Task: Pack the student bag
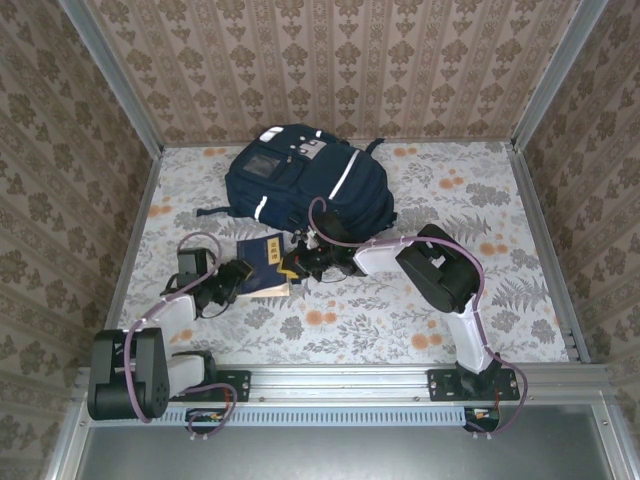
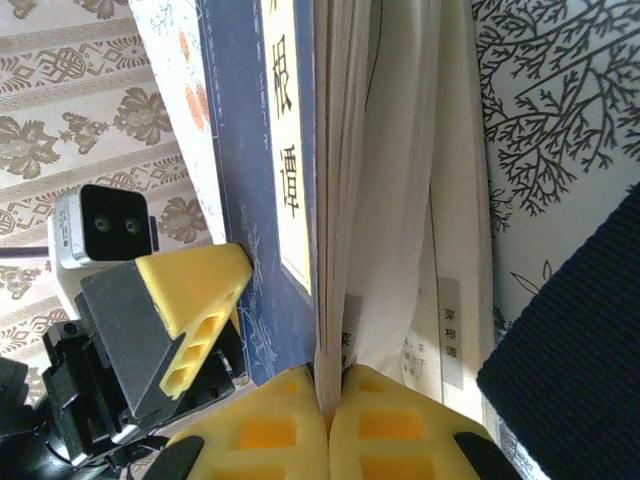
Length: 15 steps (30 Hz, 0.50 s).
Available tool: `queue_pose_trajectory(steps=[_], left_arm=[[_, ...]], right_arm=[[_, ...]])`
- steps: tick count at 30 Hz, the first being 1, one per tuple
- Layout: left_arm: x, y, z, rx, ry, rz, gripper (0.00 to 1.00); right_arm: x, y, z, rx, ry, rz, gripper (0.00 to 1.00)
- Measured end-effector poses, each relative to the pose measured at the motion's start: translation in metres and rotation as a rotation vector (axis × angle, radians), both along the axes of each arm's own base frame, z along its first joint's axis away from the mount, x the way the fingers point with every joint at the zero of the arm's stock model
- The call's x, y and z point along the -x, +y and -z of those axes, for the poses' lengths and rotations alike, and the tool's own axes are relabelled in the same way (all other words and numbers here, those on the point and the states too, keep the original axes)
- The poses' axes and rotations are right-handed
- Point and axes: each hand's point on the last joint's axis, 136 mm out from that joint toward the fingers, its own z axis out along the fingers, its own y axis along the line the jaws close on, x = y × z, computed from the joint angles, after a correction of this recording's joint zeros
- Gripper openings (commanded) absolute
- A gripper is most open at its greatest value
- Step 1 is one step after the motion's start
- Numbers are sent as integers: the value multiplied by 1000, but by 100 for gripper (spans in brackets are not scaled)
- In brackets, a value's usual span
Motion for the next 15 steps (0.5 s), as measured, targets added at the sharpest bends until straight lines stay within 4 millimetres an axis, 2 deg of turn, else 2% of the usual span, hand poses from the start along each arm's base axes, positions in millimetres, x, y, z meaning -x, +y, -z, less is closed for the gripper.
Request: queue_pose_trajectory(steps=[3,5,8,12,15], left_arm=[[-2,-1,-6,23,-25,-4,17],[-3,-4,-18,38,-65,-3,9],[-4,-1,-35,44,-114,-26,1],[-1,1,-49,58,-146,-59,0],[4,4,-50,83,-136,-108,0]], right_arm=[[-2,-3,2,1,8,10,15],[-2,-5,3,7,7,13,34],[-2,-11,2,36,-9,23,54],[-3,-24,-15,104,-65,53,68],[-5,-38,-41,140,-115,102,74]])
